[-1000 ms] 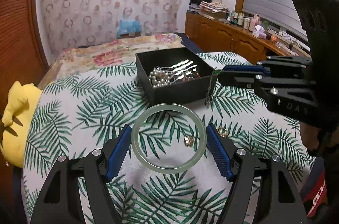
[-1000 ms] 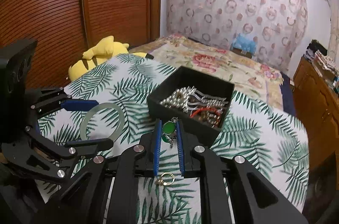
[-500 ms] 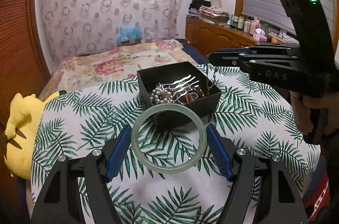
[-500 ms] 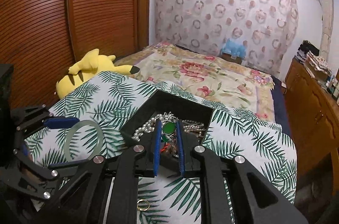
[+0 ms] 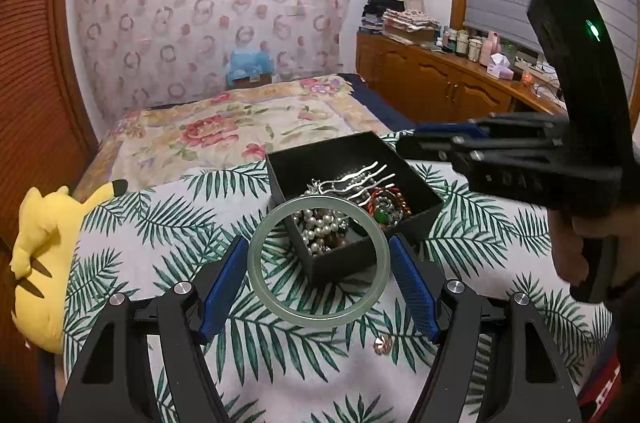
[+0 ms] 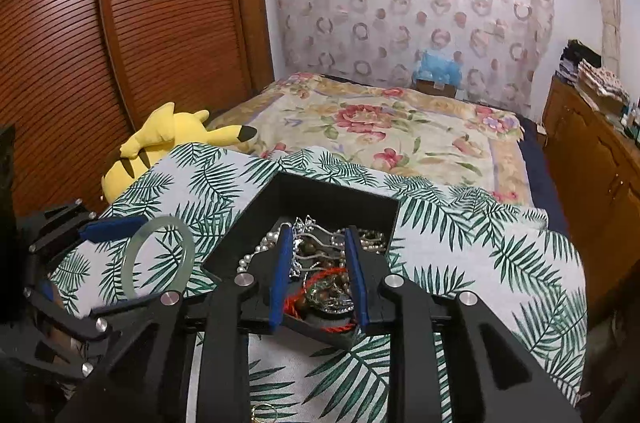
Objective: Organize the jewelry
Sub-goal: 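Carry the pendant and ring into the box and open the right tool, then lower the jade bangle into the black box and open the left tool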
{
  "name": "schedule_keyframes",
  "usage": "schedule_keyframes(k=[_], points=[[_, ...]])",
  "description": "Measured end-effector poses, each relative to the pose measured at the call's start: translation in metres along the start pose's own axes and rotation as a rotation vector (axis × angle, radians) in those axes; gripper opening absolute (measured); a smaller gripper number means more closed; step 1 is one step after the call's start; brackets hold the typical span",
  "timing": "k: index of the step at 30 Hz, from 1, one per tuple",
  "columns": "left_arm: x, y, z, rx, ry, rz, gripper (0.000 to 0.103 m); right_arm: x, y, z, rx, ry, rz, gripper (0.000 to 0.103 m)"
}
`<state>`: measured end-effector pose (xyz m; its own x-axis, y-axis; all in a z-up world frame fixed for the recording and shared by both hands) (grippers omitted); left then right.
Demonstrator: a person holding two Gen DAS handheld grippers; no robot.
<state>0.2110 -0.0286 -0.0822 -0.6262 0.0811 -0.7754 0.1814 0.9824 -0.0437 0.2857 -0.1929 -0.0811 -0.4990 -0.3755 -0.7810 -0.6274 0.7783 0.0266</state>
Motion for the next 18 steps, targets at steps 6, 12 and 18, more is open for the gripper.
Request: schedule_keyframes(k=[6,12,18], points=[[-0.011,-0.003,0.011,-0.010,0.001,0.012,0.069,0.010,-0.009,-0.001,0.011,0.006,0.015,0.029],[-0.025,-0.007,0.031,-0.030,0.012,0.032,0.069,0.025,-0.024,-0.003,0.020,0.014,0.048,0.029],[-0.032,-0.010,0.055,-0.040,0.042,0.041,0.069,0.042,-0.035,-0.007,0.032,0.027,0.068,0.029]])
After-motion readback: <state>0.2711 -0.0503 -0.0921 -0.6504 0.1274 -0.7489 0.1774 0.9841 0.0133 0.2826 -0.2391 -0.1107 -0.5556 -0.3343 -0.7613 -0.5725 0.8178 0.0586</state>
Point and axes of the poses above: each gripper's, at about its wrist camera, not at the fingertips, and z roughly the way its jaws point, y to its left, x to its underside, the point moved 9 cm from there along z, roughly the way its jaws point, and after that the axes turned 3 degrees about -z, right-handed, at the moved point
